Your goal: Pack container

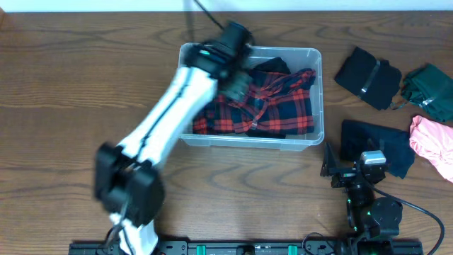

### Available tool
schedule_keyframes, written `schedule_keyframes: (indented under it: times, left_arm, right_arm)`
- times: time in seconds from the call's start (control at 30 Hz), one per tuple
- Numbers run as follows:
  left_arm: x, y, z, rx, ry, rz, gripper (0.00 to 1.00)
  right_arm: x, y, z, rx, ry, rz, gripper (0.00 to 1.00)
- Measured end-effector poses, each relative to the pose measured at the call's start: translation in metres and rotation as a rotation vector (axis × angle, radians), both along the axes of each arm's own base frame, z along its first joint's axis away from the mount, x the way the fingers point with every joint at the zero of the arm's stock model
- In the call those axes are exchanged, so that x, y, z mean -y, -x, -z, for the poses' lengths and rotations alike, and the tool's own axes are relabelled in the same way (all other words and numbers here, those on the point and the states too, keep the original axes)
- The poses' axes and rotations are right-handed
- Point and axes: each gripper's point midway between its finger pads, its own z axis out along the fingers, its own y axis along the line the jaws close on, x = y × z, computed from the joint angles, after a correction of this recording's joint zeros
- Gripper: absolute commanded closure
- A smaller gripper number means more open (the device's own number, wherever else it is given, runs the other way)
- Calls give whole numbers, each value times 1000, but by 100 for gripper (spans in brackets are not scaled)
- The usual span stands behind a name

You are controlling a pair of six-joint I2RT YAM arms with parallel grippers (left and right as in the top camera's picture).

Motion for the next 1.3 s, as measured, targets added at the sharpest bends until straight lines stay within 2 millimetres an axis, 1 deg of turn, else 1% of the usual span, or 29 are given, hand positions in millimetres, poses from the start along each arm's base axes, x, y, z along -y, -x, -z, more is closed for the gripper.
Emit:
schedule_keyframes:
  times: [0.07, 0.13, 0.17, 0.2, 0.23, 0.3, 0.4, 0.5, 0.57, 0.67, 0.8, 0.97, 1.13, 1.23, 1.3]
  left_arm:
    - [-24, -1, -29, 48, 24, -51, 17]
    - [-48, -1, -51, 84, 40, -105, 13]
    - [-56, -2, -56, 93, 46, -123, 12]
    - [-78, -2, -67, 111, 48, -170, 11]
    - [-92, -3, -72, 116, 48, -202, 10]
    - [-122, -4, -76, 119, 45, -272, 5]
    - [-166, -6, -75, 106, 34, -374, 1]
    - [-210, -6, -73, 98, 28, -484, 2]
    - [-232, -4, -73, 97, 26, -541, 2]
    - [-260, -1, -73, 95, 26, -613, 2]
    - [-280, 3, -73, 95, 28, -669, 2]
    - [-285, 4, -73, 96, 29, -687, 2]
    - [-285, 4, -73, 96, 29, -686, 2]
    - [-285, 4, -73, 96, 30, -687, 2]
    - [-285, 4, -73, 95, 30, -687, 2]
  right_arm:
    - [0, 0, 0, 0, 0, 0, 1]
    - [0, 0, 0, 0, 0, 0, 1]
    - [0, 0, 0, 0, 0, 0, 1]
    - [0, 0, 0, 0, 0, 0, 1]
    - [0, 0, 0, 0, 0, 0, 1]
    - [0, 0, 0, 0, 0, 0, 1]
    - [0, 0, 0, 0, 0, 0, 1]
    - [0, 0, 0, 0, 0, 0, 1]
    - [0, 0, 0, 0, 0, 0, 1]
    - [0, 0, 0, 0, 0, 0, 1]
    - [0, 0, -2, 7, 0, -1, 1]
    - [-5, 0, -4, 17, -7, -27, 1]
    - [-8, 0, -5, 2, -75, -39, 1]
    - [-8, 1, -14, -27, -108, -41, 1]
    - [-7, 0, -33, -53, -118, -34, 1]
